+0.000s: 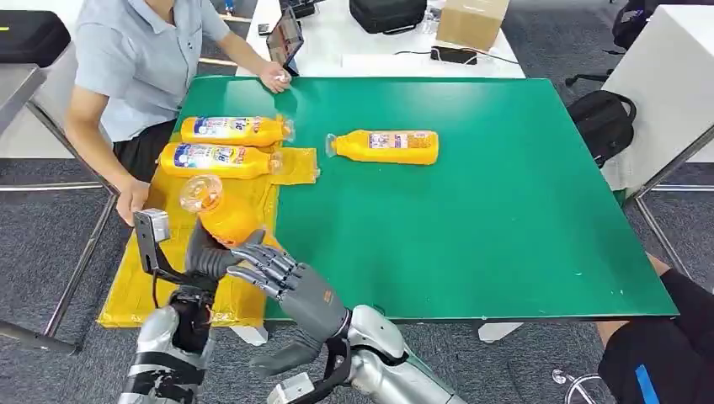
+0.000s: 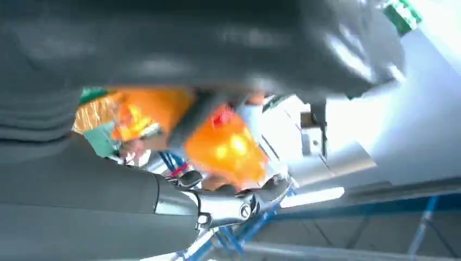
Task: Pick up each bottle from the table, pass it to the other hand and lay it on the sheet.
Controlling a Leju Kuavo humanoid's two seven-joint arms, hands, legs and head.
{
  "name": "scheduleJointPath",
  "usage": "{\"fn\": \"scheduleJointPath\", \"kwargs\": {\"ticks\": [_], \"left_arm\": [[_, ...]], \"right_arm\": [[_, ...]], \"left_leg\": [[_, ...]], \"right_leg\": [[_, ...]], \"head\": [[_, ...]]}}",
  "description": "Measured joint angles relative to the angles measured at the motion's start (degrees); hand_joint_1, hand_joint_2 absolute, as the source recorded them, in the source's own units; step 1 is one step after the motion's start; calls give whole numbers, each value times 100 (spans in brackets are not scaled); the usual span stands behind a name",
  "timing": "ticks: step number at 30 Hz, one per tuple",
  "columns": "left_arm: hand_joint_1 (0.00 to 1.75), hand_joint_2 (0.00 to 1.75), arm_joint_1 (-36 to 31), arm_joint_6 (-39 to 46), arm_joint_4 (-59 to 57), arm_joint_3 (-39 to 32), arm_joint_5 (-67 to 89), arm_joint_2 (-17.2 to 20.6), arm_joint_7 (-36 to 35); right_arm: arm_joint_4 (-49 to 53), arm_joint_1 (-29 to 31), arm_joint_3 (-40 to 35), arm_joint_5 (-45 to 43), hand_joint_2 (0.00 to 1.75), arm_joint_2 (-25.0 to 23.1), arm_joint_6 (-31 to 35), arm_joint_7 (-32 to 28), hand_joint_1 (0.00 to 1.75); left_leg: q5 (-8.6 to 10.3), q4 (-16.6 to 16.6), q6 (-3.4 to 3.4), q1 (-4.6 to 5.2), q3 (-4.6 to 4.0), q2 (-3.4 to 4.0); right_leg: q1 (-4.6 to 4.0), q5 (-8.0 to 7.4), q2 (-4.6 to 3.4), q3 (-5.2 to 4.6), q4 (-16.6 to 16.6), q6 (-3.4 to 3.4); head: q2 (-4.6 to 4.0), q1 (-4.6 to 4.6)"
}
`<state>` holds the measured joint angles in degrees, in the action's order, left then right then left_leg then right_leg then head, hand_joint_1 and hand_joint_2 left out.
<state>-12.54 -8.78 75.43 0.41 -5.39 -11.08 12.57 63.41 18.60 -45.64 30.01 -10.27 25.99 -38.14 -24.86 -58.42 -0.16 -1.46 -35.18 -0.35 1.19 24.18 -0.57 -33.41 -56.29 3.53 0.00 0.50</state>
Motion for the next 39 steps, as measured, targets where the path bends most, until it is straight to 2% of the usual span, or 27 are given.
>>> {"fn": "scheduleJointPath", "kwargs": {"ticks": [6,12,17,20,23,29,39], "left_arm": [[175,175,-128,234,0,-138,562,140,-59],[175,175,-569,620,-46,-280,2074,334,-105],[175,175,-1152,1202,-35,-17,4952,463,-319],[175,175,-1400,1176,-55,134,5508,528,-479],[175,175,-1814,949,-662,461,6385,764,-514],[175,175,-2383,1012,-2143,905,6653,1123,-170],[175,175,-2599,1047,-2800,1106,6659,1305,-151]], "right_arm": [[114,-1,-81,155,0,74,68,0,0],[282,-5,-89,203,0,118,9,0,0],[461,-27,-89,240,0,164,-114,0,0],[542,-37,-89,236,0,177,-169,0,0],[638,-34,-98,66,0,212,-199,0,0],[682,26,-245,-206,0,264,-171,0,0],[682,44,-306,-205,0,297,-168,0,0]], "left_leg": [[0,0,0,3,-2,0],[1,0,0,2,-2,0],[4,-1,-1,3,-2,-2],[4,-1,0,4,-1,1],[4,-2,0,4,-2,-6],[6,-2,-3,3,1,14],[6,-2,-3,3,-3,12]], "right_leg": [[2,0,1,-1,1,0],[1,-2,1,-1,0,1],[2,-3,1,2,-1,2],[3,-4,-2,-2,1,3],[3,-4,4,0,0,3],[1,-15,-7,-8,-5,-14],[2,-14,-6,-7,-3,-14]], "head": [[0,0],[0,0],[0,0],[0,0],[0,0],[0,0],[0,0]]}}
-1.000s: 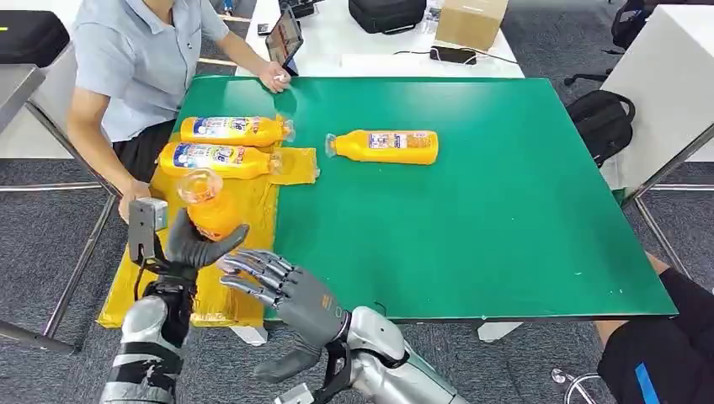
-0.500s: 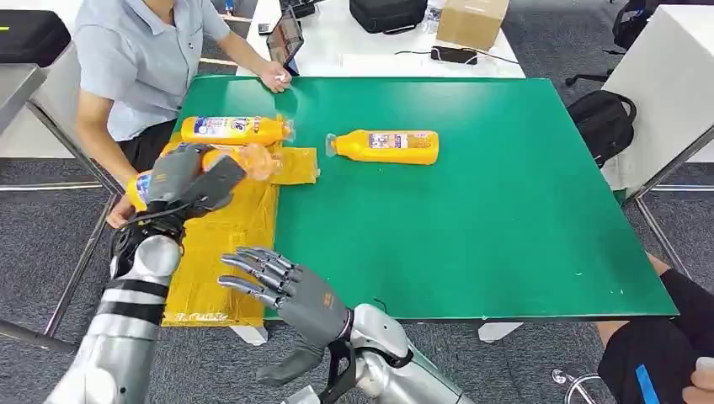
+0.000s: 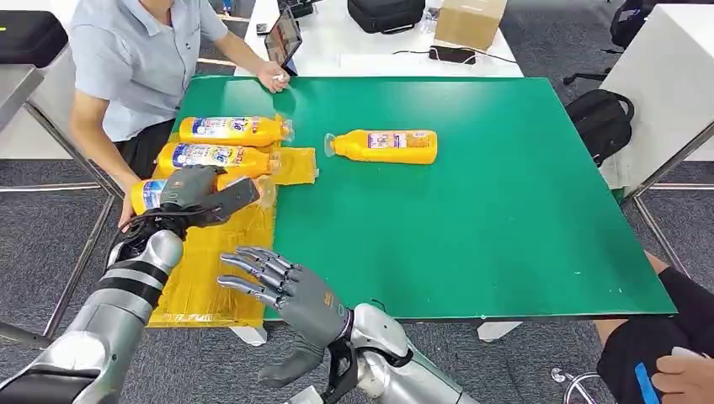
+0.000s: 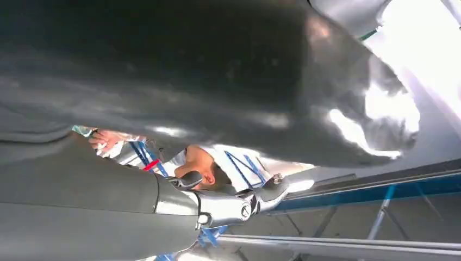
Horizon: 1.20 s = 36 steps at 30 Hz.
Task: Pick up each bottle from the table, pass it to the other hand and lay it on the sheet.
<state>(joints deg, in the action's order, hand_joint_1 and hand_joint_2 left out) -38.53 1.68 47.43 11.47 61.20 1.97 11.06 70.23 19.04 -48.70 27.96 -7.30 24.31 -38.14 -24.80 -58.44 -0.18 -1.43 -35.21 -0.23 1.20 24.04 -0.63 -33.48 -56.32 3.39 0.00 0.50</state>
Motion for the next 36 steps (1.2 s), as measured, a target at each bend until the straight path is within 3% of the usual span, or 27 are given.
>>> {"fn": "scheduleJointPath", "kwargs": {"ticks": [4,6,18,19,20,21,22,23,28,36], "left_arm": [[168,175,-122,-342,-248,161,247,32,8],[175,175,-238,-577,-545,337,289,59,140],[171,175,-944,-1372,-2216,999,-168,47,348],[154,175,-1025,-1401,-2287,1010,-190,-11,319],[91,175,-1111,-1447,-2459,1030,-210,-202,205],[42,175,-1145,-1456,-2518,1032,-247,-309,142],[14,175,-1153,-1460,-2527,1036,-260,-412,112],[2,175,-1155,-1471,-2538,1049,-275,-501,114],[0,175,-1168,-1739,-2653,1097,-546,-640,465],[0,175,-953,-2242,-2684,933,-1257,-254,1075]], "right_arm": [[0,15,-48,-139,0,11,-2,0,0],[0,74,-121,-320,0,20,-2,0,0],[-2,419,-570,-1020,0,120,24,0,0],[-2,419,-571,-1030,0,138,64,0,0],[9,416,-568,-1051,0,203,112,0,0],[50,395,-555,-1065,0,260,118,0,0],[96,372,-538,-1062,0,314,122,0,0],[129,366,-527,-1062,0,350,122,0,0],[208,365,-514,-1143,0,426,-74,0,0],[207,361,-577,-1259,0,363,-149,0,0]], "left_leg": [[1,0,0,0,0,-4],[2,0,-1,0,1,-3],[2,0,-2,0,10,1],[2,0,-2,0,9,0],[3,-2,-1,1,9,-10],[9,-2,3,4,8,-34],[12,-2,4,5,4,-46],[12,-2,3,5,0,-47],[12,-1,4,14,4,-38],[13,0,2,9,14,-30]], "right_leg": [[0,0,2,1,0,0],[0,-1,0,0,-1,0],[0,-1,-1,0,0,0],[0,-1,1,3,1,0],[1,-1,9,7,2,0],[4,1,30,11,3,0],[5,2,46,21,2,0],[5,1,46,26,1,1],[12,-1,42,25,0,3],[8,1,39,20,-14,0]], "head": [[0,2],[0,0],[0,-2],[0,-7],[0,-4],[0,0],[0,2],[0,4],[0,0],[0,-2]]}}
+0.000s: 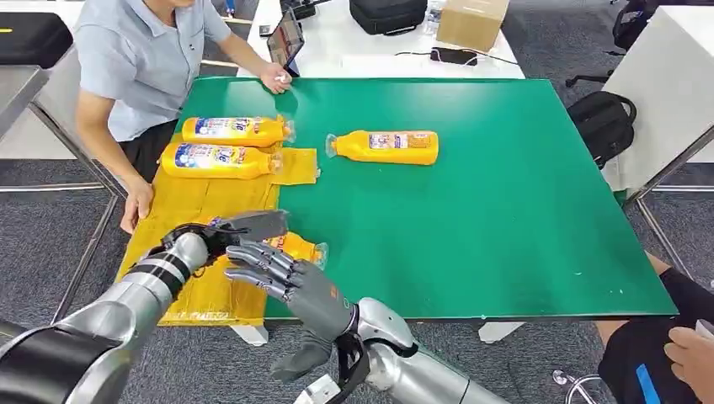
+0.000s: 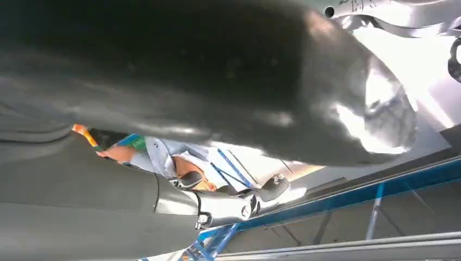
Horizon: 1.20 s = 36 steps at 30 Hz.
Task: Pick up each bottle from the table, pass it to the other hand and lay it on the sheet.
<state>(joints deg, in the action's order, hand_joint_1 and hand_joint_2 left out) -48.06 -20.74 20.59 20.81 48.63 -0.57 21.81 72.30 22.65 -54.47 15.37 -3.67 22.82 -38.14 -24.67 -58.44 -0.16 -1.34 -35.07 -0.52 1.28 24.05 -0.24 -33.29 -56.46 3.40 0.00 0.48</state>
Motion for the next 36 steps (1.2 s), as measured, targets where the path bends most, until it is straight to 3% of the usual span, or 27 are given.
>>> {"fn": "scheduleJointPath", "kwargs": {"ticks": [14,15,19,27,32,36], "left_arm": [[0,175,179,37,136,-273,-960,-123,197],[0,175,238,147,190,-330,-1157,-153,263],[0,175,700,636,791,-847,-2489,-384,346],[0,175,1834,448,3209,-2012,-4716,-979,-208],[0,175,2291,529,4230,-2396,-5073,-1176,-4],[0,175,2761,993,5142,-2575,-4735,-1331,-66]], "right_arm": [[72,-128,-70,-72,0,142,181,0,0],[88,-126,-70,-74,175,157,188,0,0],[116,-153,-7,139,175,153,153,0,0],[487,-487,439,561,175,116,20,0,0],[708,-611,585,856,175,116,87,0,0],[763,-894,932,1590,175,61,39,2,0]], "left_leg": [[1,0,0,3,16,-8],[1,0,0,4,15,-6],[1,-2,0,6,10,3],[0,-1,0,5,-18,3],[0,-1,0,4,-19,4],[0,-1,0,4,-21,5]], "right_leg": [[3,0,2,19,1,0],[4,-1,1,16,2,0],[5,-2,-12,3,3,1],[5,-1,-14,-24,2,1],[4,-1,-13,-25,2,1],[5,0,-13,-24,3,1]], "head": [[0,2],[0,2],[0,0],[0,2],[0,0],[0,2]]}}
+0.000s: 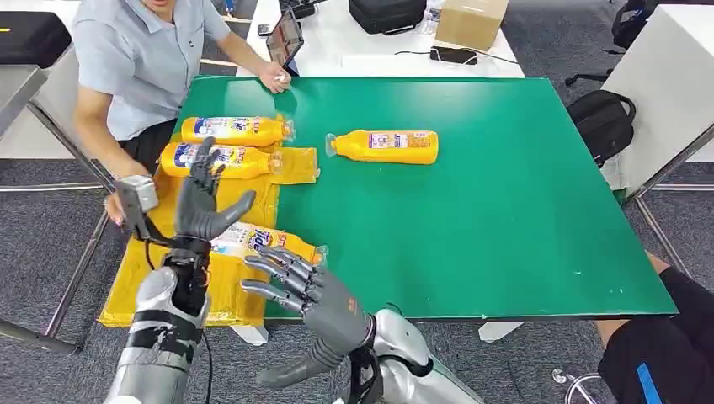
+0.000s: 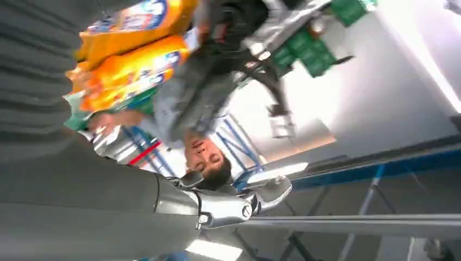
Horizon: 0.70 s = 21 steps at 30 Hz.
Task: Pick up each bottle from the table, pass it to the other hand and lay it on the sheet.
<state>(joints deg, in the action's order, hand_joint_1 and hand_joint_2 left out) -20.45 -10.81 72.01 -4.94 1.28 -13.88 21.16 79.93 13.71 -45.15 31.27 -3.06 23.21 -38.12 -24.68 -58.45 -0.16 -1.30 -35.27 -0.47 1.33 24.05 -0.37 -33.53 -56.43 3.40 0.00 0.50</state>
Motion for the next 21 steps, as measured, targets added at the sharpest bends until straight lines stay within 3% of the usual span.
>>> {"fn": "scheduleJointPath", "kwargs": {"ticks": [5,12,21], "left_arm": [[0,175,889,876,1478,-208,1453,-308,77],[0,175,1649,1840,2992,-334,1691,-479,-92],[0,175,1955,1981,3684,-443,1588,-546,-30]], "right_arm": [[107,-627,1305,1449,175,-282,-304,59,0],[472,-1140,3194,2727,175,-336,-400,604,0],[485,-1078,4391,3299,175,-275,-564,1071,0]], "left_leg": [[-2,0,0,1,-12,-3],[-4,0,2,3,-18,-2],[0,0,2,2,-17,-2]], "right_leg": [[1,2,3,-10,3,0],[2,2,2,-15,7,1],[1,0,2,-14,5,1]], "head": [[0,0],[0,-2],[0,-4]]}}
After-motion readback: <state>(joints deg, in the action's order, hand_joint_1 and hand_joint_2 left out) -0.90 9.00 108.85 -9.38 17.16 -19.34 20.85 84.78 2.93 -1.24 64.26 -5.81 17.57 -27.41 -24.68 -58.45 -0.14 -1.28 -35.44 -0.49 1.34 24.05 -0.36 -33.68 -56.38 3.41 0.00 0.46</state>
